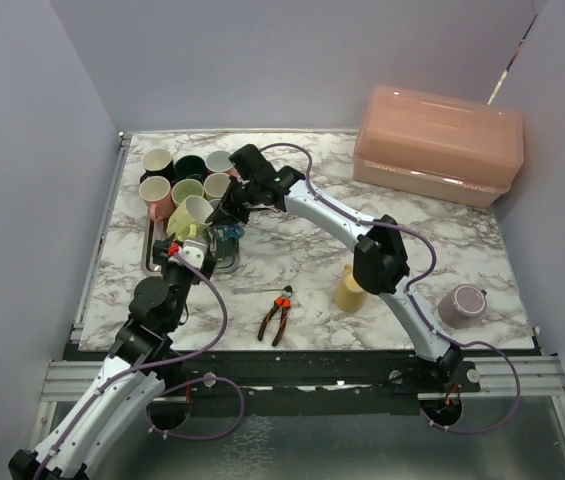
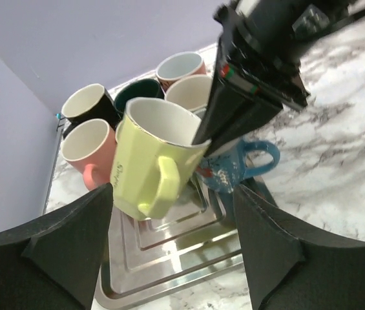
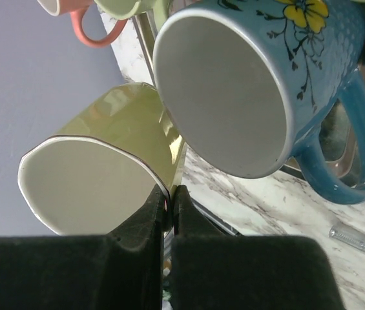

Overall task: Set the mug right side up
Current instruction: Place the cup on the tray.

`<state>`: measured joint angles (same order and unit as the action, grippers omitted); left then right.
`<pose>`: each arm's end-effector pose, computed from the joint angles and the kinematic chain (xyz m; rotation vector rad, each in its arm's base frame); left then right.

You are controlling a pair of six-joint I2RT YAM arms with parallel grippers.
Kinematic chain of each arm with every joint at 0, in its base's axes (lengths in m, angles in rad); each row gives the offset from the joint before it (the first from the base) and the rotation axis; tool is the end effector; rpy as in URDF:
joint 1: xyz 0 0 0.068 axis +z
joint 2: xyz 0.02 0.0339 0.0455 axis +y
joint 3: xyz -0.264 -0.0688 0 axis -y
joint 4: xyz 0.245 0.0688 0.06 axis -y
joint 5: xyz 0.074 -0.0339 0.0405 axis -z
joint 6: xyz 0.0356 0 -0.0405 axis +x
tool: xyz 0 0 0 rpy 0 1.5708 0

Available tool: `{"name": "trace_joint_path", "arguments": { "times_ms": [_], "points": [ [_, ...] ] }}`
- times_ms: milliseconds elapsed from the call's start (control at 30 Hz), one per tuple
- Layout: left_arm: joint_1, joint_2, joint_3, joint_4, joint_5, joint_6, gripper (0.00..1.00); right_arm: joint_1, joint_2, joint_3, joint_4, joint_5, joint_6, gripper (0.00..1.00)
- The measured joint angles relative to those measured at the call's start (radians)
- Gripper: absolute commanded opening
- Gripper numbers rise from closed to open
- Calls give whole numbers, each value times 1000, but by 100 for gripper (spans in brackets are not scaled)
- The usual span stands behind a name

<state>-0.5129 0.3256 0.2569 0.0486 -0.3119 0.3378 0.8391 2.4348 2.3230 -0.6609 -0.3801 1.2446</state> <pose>0.1154 -0.0524 0.2388 0.4281 1.5323 0.1115 0.3560 0.4162 0.2425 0.3375 2.7571 1.2767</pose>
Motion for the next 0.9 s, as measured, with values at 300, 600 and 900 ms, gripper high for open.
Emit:
{"name": "trace_joint_path", "arguments": {
  "times_ms": [300,600,900],
  "points": [
    [0,1,162,-14,-131,-140,75,6,-33,-43,9,43,-129,1],
    [0,257,448,-146,-266,-404,74,35,-39,-47,11,114,-279,1],
    [7,693,711,-534,-261,-727,58,57,-40,-74,16,163,-357,1]
  ]
}}
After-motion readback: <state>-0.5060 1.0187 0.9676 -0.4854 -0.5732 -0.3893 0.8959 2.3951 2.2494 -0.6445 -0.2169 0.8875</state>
